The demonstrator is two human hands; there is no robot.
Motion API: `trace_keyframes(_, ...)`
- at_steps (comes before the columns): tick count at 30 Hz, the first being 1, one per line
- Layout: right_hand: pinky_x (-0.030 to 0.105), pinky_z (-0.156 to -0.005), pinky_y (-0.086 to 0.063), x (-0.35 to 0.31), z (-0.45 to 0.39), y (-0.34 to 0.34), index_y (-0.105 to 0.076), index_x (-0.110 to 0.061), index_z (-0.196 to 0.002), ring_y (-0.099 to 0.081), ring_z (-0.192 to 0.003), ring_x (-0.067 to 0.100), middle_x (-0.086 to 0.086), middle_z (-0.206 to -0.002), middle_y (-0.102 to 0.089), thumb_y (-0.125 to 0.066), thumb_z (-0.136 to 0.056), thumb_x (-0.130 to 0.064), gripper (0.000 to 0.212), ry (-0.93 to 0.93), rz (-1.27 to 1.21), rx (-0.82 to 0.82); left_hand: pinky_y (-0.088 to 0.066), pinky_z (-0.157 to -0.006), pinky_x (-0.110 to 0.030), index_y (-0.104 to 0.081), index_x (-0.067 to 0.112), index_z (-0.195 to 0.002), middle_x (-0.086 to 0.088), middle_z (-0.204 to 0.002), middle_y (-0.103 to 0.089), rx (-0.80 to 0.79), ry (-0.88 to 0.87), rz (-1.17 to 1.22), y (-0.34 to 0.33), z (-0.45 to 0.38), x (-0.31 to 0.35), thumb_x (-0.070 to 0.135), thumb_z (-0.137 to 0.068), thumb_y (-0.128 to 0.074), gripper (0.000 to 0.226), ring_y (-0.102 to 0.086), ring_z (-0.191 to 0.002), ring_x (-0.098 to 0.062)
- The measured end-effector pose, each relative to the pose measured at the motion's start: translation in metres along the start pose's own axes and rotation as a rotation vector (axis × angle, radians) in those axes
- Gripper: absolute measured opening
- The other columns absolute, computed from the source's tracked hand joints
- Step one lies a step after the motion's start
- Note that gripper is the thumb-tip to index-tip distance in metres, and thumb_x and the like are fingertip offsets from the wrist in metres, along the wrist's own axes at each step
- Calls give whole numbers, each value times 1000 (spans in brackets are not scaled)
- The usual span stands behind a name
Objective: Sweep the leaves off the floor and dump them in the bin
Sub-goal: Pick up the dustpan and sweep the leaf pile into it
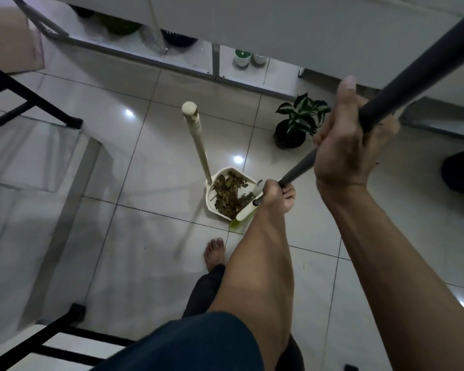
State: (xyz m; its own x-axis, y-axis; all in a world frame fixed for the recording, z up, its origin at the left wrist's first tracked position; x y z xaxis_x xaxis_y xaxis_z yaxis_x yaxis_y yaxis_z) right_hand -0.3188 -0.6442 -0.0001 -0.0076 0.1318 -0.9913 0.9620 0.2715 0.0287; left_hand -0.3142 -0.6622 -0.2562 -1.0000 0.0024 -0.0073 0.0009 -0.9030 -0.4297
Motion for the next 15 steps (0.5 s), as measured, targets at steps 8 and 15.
trace_keyframes(8, 44, -38, -32, -51, -5, 25, -45, -20, -59, -36, -40, 24, 4, -49, -38, -57, -92, -38, 39, 12, 13, 18, -17, -25, -16, -47, 4, -77, 1, -46, -36, -68, -23, 32, -22, 46, -14, 8, -100, -18, 37, -27, -25, -5)
trace_keyframes(15, 20, -39, -30, -54, -18, 60, -42, -22, -57, -35, -36, 2, -9, -47, -38, -60, -101, -11, 49, 5, 90, -44, -28, -34, -17, -46, 7, -83, -5, -34, -46, 95, -81, -444, -37, 64, -42, 10, -97, -30, 22, -35, -24, -9)
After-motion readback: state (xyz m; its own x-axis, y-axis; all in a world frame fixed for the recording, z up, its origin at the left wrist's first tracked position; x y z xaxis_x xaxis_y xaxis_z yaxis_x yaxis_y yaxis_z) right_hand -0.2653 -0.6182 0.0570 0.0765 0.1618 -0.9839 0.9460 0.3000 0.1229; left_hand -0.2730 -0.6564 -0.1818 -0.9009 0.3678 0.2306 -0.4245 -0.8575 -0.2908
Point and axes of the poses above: each hand's wrist, its own z-axis away from the middle knuckle, its own y-axis out of the back of the hand, x = y × z, the point moved 2 cm from there along -z, towards the middle knuckle
